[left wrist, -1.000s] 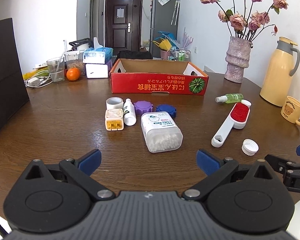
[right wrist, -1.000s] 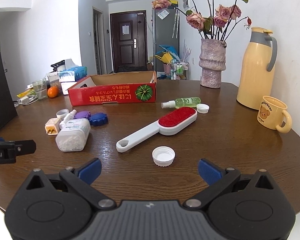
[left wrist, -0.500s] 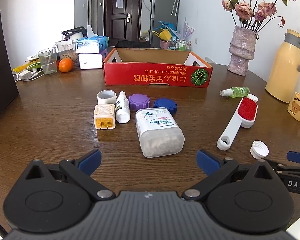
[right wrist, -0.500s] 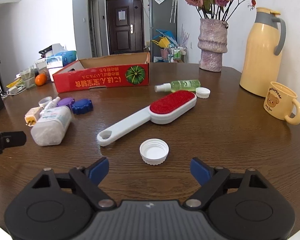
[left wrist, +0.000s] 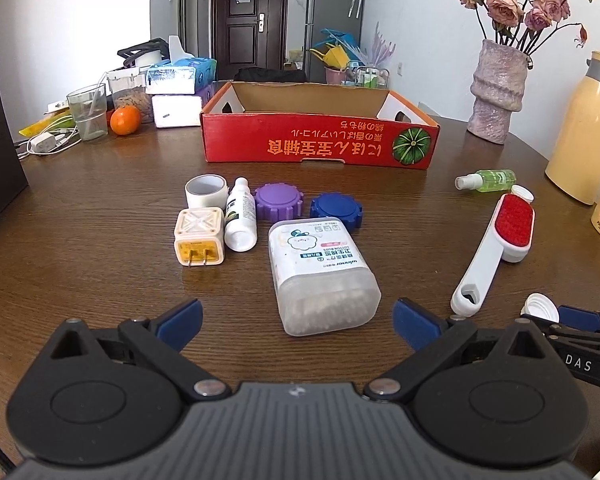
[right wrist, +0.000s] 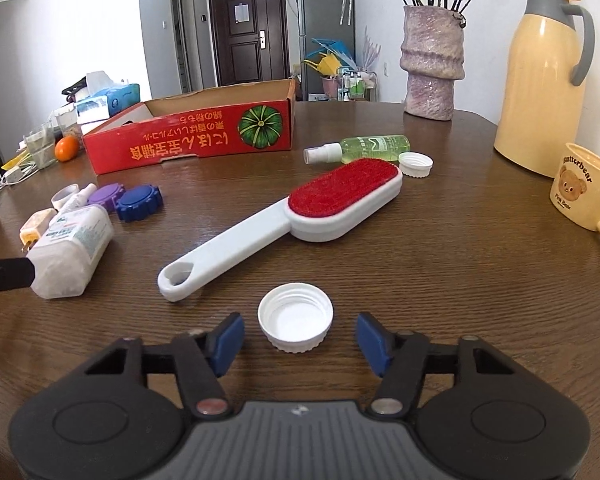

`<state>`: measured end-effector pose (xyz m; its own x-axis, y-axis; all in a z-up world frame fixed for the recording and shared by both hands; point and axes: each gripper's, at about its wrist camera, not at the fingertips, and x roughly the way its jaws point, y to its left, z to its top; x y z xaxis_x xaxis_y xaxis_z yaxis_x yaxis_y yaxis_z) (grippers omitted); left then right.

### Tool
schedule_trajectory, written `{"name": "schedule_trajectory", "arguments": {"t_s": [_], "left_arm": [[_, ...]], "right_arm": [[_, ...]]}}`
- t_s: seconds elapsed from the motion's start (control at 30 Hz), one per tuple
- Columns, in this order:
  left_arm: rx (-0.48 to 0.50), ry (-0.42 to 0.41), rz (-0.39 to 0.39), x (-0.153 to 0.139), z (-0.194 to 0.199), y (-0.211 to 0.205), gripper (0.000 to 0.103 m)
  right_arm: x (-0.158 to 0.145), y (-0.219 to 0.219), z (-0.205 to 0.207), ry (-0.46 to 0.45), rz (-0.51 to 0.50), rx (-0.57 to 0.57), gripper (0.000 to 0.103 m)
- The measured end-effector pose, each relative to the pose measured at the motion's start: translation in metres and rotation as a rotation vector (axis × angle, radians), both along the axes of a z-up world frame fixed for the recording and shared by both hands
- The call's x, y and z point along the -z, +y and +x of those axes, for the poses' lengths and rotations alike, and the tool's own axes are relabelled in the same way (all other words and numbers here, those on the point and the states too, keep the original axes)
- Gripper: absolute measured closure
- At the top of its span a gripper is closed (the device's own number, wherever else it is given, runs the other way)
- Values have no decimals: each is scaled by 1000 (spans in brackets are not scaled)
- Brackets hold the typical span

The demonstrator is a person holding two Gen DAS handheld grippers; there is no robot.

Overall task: Organize rigid objects
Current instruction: 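Move the right tool to the white bottle cap and close on it, then grasp the white cotton-bud box with the left tool while the right tool holds the cap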

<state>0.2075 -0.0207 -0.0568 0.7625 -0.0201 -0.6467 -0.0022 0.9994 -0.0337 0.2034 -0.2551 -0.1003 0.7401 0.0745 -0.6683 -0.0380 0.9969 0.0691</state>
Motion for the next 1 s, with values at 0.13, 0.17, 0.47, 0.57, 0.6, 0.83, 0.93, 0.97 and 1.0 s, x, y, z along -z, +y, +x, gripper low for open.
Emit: {"name": "schedule_trajectory", "arguments": {"t_s": [0.13, 0.17, 0.47, 0.57, 0.6, 0.83, 0.93, 0.97, 1.0], "left_arm": [[-2, 4, -2, 1, 7, 0, 0], [-3, 6, -4, 1, 9, 0, 0], [-30, 25, -3, 3, 31, -3, 0], [-47, 32, -3, 5, 40, -4, 0], [-52, 34, -1, 5, 43, -5, 0], [-86, 51, 22, 12, 61, -12, 0], [-91, 54, 31, 15, 65, -15, 0], [-92, 55, 35, 15, 66, -16, 0], [-92, 55, 38, 16, 67, -17, 0]], "right_arm": [[-2, 0, 2, -9, 5, -11, 64], [-2, 0, 3, -10, 7, -17, 64], [-11, -2, 12, -56, 16, -23, 64], [-13, -2, 18, -67, 17, -22, 64], [-13, -2, 20, -70, 19, -22, 64], [-16, -1, 35, -94, 24, -29, 64], [-16, -1, 41, -100, 28, -29, 64], [-16, -1, 42, -103, 30, -29, 64], [-16, -1, 44, -106, 32, -28, 64]]}}
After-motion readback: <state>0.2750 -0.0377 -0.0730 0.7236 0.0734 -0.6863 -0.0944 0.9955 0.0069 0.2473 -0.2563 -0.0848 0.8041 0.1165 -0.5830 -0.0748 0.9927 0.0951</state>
